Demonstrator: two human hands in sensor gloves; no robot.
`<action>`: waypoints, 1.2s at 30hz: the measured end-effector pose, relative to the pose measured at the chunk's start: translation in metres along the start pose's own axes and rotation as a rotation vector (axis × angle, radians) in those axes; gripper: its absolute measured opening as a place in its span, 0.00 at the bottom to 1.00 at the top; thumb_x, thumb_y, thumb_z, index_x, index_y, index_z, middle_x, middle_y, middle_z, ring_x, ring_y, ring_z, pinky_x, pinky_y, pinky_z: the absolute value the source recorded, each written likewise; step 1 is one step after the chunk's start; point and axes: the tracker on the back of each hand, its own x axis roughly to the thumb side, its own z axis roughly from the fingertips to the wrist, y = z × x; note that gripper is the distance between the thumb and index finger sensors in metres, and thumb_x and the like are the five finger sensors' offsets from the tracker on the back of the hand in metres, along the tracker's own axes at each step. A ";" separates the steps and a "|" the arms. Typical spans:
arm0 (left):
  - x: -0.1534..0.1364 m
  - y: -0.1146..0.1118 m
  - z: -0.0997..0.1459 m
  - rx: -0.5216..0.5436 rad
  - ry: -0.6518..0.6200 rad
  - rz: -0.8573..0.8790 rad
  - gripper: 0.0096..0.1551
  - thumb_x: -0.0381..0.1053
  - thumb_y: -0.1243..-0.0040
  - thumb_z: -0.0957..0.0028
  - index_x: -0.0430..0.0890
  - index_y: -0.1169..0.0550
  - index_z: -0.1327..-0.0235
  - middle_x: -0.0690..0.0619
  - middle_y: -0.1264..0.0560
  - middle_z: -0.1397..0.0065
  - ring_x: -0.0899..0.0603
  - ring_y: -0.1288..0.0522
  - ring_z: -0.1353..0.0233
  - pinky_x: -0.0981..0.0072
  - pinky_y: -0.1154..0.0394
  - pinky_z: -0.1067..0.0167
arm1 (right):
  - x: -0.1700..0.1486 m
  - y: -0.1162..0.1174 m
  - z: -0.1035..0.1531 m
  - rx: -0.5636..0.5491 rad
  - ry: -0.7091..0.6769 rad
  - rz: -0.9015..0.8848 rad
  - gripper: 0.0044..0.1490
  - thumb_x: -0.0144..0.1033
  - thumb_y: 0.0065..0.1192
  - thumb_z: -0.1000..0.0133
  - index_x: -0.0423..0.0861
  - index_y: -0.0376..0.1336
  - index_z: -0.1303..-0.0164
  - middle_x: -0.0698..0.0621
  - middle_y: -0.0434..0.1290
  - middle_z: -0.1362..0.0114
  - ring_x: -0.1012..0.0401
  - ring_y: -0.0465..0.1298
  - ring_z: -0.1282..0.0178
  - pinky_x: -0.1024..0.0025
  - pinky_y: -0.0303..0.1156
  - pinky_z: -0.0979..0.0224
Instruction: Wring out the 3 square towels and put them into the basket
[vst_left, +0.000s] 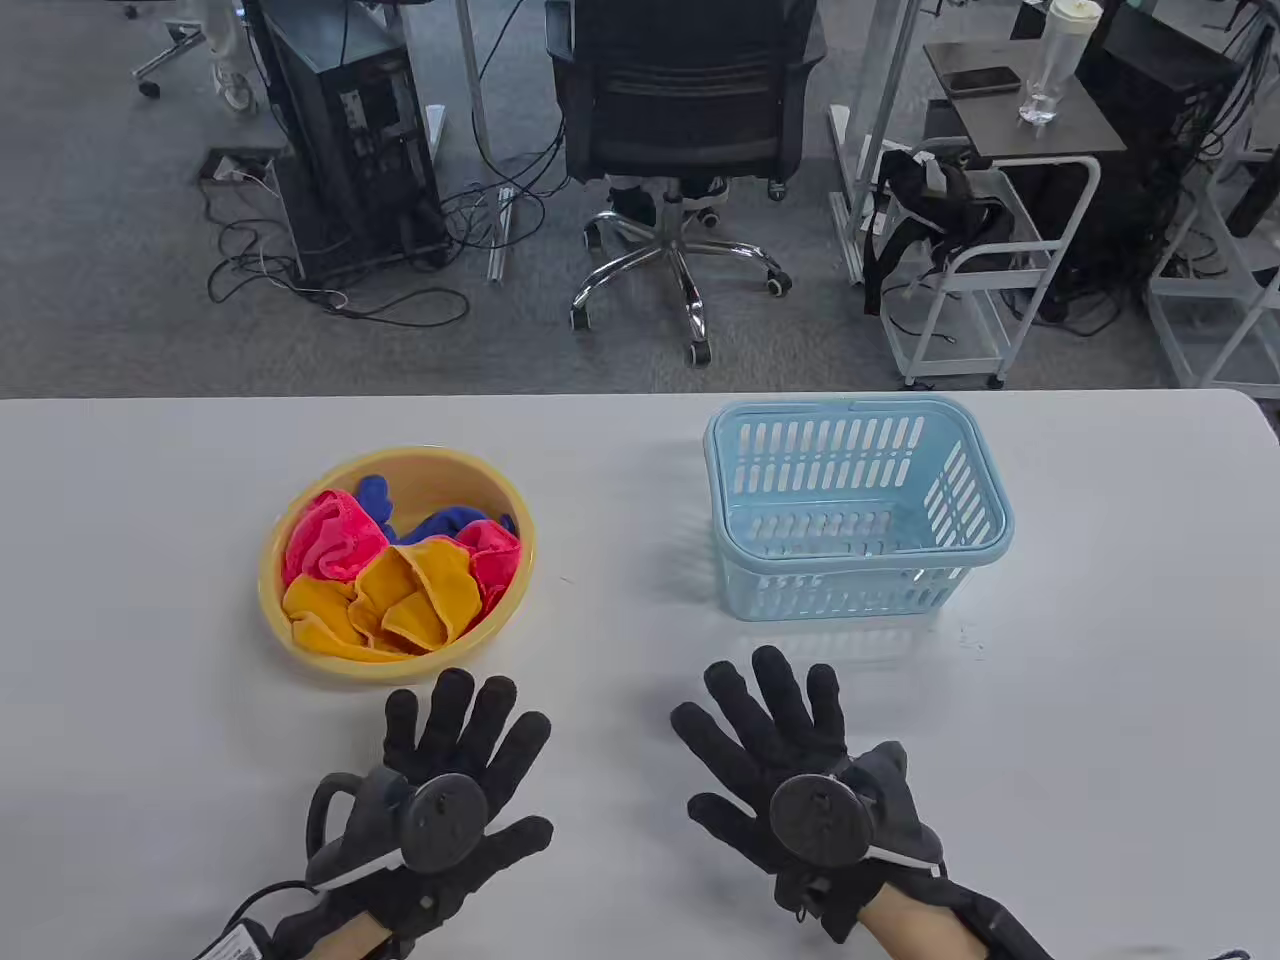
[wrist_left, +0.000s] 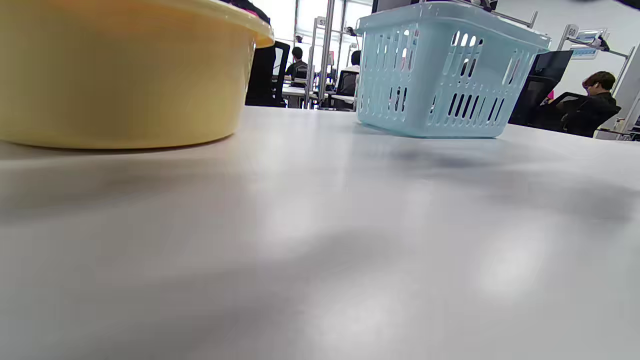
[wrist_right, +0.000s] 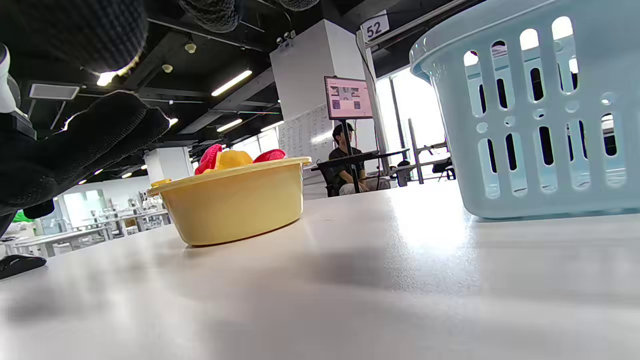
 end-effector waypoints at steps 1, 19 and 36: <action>-0.001 -0.001 -0.001 -0.007 0.002 0.001 0.54 0.86 0.60 0.52 0.75 0.75 0.33 0.68 0.79 0.20 0.48 0.88 0.21 0.43 0.85 0.28 | 0.000 0.000 0.000 0.001 -0.003 0.002 0.48 0.65 0.48 0.41 0.63 0.35 0.16 0.54 0.29 0.11 0.43 0.23 0.15 0.37 0.15 0.27; -0.002 -0.005 -0.001 -0.064 0.017 0.040 0.54 0.85 0.60 0.51 0.74 0.75 0.33 0.68 0.79 0.20 0.48 0.88 0.21 0.44 0.86 0.28 | 0.004 0.011 -0.001 0.024 -0.030 -0.012 0.49 0.65 0.48 0.41 0.64 0.34 0.17 0.54 0.29 0.11 0.43 0.24 0.15 0.37 0.16 0.27; 0.003 0.027 0.003 0.007 0.029 0.065 0.53 0.85 0.59 0.52 0.75 0.75 0.33 0.69 0.79 0.20 0.49 0.88 0.21 0.44 0.86 0.28 | 0.012 0.008 0.002 0.007 -0.036 -0.025 0.49 0.65 0.49 0.42 0.63 0.34 0.17 0.53 0.30 0.11 0.43 0.26 0.14 0.36 0.17 0.26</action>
